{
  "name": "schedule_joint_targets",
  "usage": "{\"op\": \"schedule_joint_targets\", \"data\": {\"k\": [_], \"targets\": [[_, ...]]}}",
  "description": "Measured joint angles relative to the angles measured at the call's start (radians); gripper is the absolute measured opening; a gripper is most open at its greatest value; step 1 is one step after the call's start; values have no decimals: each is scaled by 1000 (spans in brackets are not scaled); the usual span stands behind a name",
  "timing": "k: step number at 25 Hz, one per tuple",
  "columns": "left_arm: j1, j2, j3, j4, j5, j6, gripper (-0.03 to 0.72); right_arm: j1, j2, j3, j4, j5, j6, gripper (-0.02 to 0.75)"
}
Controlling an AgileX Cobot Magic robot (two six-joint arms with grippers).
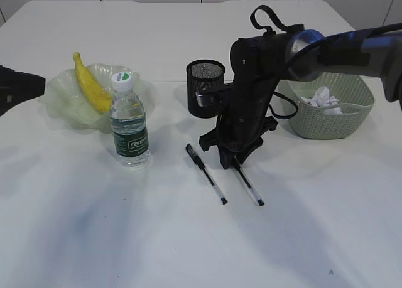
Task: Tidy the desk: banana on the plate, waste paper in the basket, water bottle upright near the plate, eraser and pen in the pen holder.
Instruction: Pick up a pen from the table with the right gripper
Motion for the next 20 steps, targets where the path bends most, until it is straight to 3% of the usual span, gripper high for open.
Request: {"op": "schedule_joint_targets", "data": {"k": [7, 14, 20], "targets": [[0, 0, 0, 0, 0, 0, 406, 0, 0, -4, 2, 0, 0, 287], [0, 0, 0, 0, 0, 0, 406, 0, 2, -4, 15, 4, 3, 98], [0, 0, 0, 0, 0, 0, 406, 0, 2, -4, 28, 22, 3, 54]]}}
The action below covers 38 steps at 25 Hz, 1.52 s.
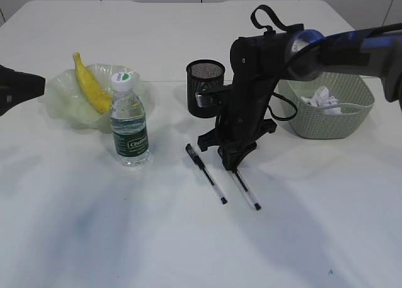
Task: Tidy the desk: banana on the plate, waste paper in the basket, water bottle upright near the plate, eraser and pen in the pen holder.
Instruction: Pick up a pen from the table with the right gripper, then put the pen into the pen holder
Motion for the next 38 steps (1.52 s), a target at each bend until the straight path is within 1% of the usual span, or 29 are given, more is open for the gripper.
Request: {"op": "schedule_joint_targets", "data": {"k": [5, 13, 19, 23, 32, 38], "targets": [[0, 0, 0, 0, 0, 0, 406, 0, -26, 0, 1, 30, -26, 53], [0, 0, 0, 0, -6, -2, 406, -11, -166, -2, -10, 40, -61, 53], [0, 0, 0, 0, -12, -2, 406, -46, -233, -16, -18, -36, -86, 52], [0, 0, 0, 0, -16, -2, 406, -56, -242, -22, -21, -163, -90, 52], [0, 0, 0, 0, -24, -2, 406, -56, -242, -25, -19, -593, -111, 52], [0, 0, 0, 0, -24, -2, 406, -56, -214, -25, -19, -831, -132, 52]]}}
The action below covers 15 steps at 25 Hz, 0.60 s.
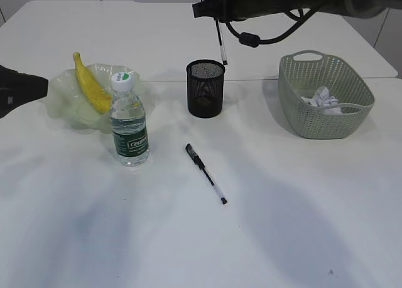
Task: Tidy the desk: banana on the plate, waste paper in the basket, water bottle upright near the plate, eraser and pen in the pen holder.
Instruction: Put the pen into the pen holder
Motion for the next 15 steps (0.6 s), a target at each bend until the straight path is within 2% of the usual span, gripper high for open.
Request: {"op": "schedule_joint_targets", "data": {"k": [8, 15], "targets": [[0, 0, 0, 0, 0, 0, 406, 0, 93, 0, 0, -250, -2, 52], [0, 0, 0, 0, 0, 0, 406, -9, 150, 0, 0, -346, 24, 52]]}}
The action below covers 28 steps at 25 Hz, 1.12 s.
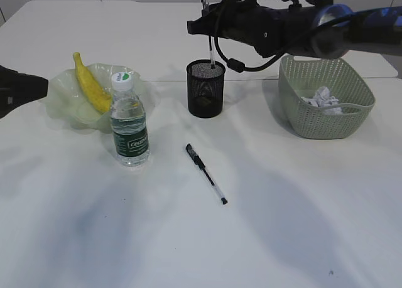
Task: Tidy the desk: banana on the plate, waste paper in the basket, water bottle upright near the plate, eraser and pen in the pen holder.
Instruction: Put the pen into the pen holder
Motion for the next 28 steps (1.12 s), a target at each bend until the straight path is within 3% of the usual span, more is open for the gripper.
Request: {"op": "schedule_joint_targets", "data": {"k": [28], "targets": [[0, 0, 0, 36, -1, 0, 406, 0, 80, 0, -16, -73, 19, 76]]}}
